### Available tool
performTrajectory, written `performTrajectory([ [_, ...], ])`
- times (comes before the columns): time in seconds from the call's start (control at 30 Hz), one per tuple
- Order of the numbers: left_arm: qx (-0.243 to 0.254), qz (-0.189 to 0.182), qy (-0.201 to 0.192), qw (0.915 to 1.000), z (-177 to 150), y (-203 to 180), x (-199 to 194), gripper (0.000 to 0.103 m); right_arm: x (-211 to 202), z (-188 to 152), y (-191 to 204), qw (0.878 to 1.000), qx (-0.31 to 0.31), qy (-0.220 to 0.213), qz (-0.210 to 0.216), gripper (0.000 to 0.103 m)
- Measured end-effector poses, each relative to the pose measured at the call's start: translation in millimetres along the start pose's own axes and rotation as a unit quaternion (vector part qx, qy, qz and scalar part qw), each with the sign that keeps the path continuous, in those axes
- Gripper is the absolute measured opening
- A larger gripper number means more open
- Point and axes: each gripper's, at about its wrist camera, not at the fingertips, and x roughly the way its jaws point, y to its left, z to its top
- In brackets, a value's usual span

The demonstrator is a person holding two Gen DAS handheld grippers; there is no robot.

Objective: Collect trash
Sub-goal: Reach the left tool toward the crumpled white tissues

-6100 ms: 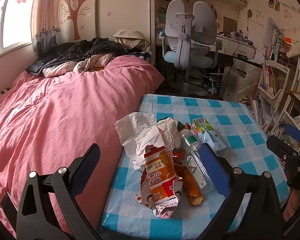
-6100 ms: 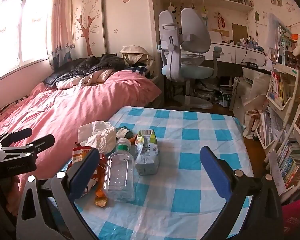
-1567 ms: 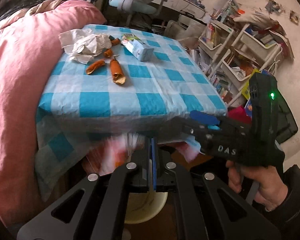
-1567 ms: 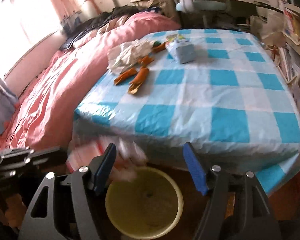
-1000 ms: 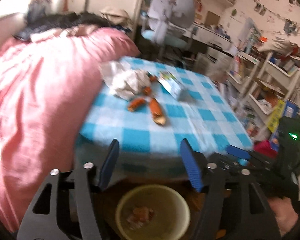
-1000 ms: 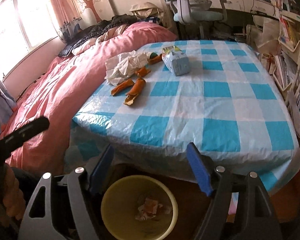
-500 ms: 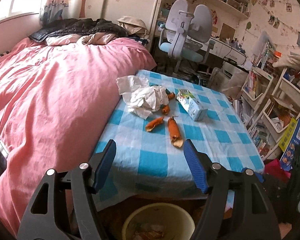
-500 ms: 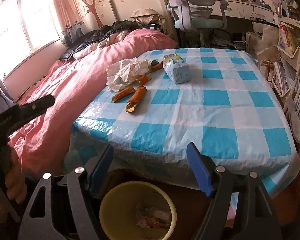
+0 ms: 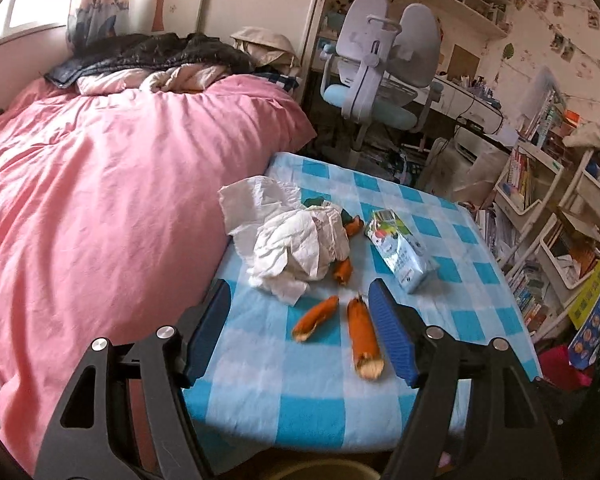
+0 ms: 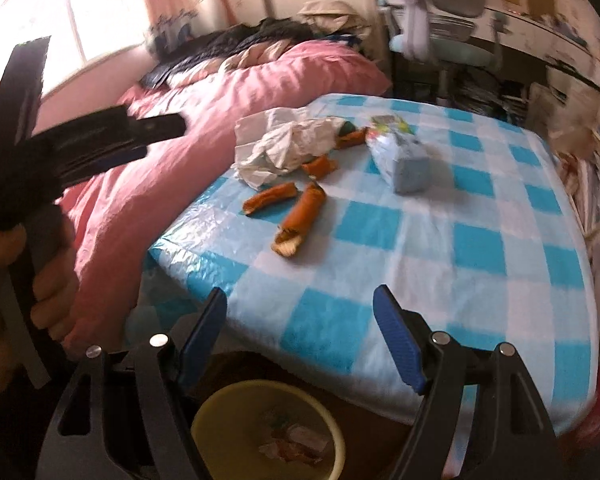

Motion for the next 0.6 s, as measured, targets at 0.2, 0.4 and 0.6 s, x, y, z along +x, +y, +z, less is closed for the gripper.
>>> performTrajectory([
  [0.2,0.025,0.014,0.012,0.9995,22.4,-7.9,48.1,0.071,26.9,17.0,-0.5,1.0,-0.005,0.006,0.014,0.073],
  [0.4,0.044,0.02,0.04,0.998,36.7,-12.8,98.2,0.072,47.0,17.8,-1.8,0.999,0.005,0.02,0.024,0.073],
  [0.6,0.065,0.039,0.066,0.9949,43.7,-21.9,143.7,0.073,63.8,28.3,-7.7,0.999,0.012,0.026,0.031,0.073],
])
